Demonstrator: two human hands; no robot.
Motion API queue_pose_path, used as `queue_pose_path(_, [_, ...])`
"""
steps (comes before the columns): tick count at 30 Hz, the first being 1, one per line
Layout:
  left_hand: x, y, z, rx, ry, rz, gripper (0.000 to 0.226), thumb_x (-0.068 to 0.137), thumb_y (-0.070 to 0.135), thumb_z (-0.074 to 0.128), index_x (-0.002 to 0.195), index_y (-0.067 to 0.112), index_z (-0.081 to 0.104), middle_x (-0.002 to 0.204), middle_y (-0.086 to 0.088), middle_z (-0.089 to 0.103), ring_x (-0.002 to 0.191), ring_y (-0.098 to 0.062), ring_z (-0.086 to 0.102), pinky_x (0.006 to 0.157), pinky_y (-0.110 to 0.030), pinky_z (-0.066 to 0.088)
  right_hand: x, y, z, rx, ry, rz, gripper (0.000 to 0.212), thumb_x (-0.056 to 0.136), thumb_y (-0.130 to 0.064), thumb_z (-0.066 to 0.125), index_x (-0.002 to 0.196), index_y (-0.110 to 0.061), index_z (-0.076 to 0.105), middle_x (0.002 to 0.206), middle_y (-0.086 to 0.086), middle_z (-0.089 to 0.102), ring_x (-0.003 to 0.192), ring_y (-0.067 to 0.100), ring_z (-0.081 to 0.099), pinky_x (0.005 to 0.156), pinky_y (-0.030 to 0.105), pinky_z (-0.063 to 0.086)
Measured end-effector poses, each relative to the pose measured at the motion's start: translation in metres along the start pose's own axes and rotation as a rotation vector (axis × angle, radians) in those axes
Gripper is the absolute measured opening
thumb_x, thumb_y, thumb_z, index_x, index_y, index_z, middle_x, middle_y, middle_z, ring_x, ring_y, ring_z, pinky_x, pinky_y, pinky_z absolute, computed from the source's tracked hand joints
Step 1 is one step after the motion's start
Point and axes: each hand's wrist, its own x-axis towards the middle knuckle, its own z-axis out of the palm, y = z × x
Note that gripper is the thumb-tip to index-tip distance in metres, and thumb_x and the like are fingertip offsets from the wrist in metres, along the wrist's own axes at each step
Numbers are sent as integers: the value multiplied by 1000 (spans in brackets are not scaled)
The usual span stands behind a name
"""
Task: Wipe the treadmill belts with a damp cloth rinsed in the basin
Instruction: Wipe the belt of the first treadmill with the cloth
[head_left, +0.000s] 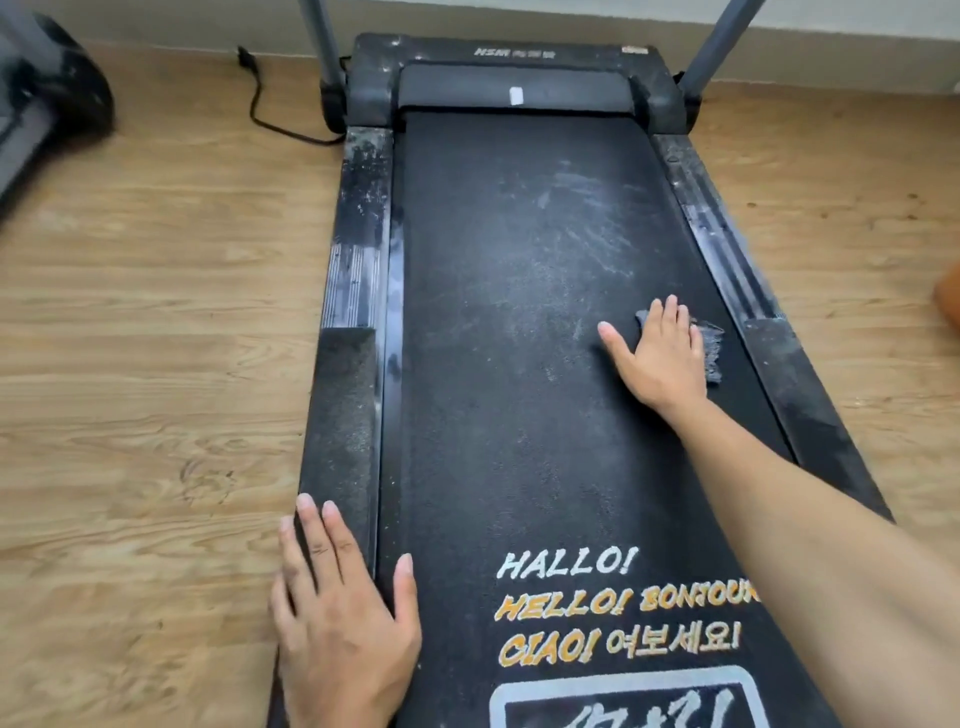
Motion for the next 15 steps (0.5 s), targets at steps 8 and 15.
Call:
queue_pose_path(8, [3, 2, -5, -6, -24, -2, 88, 95, 56, 37, 162, 0, 29, 175, -14, 17, 158, -38, 26, 110, -60, 37, -77, -221, 54, 9, -134, -529, 83, 106, -59, 23, 167, -7, 2, 175, 10, -6, 162, 21, -10, 131, 40, -5])
queue_pose_path(15, [2, -1, -5, -6, -31, 14, 90, 93, 59, 35, 161, -1, 32, 174, -15, 20, 157, -39, 28, 110, -61, 36, -74, -105, 27, -102, -135, -727, 75, 106, -61, 18, 169, -23, 6, 176, -5, -2, 162, 13, -6, 131, 42, 0])
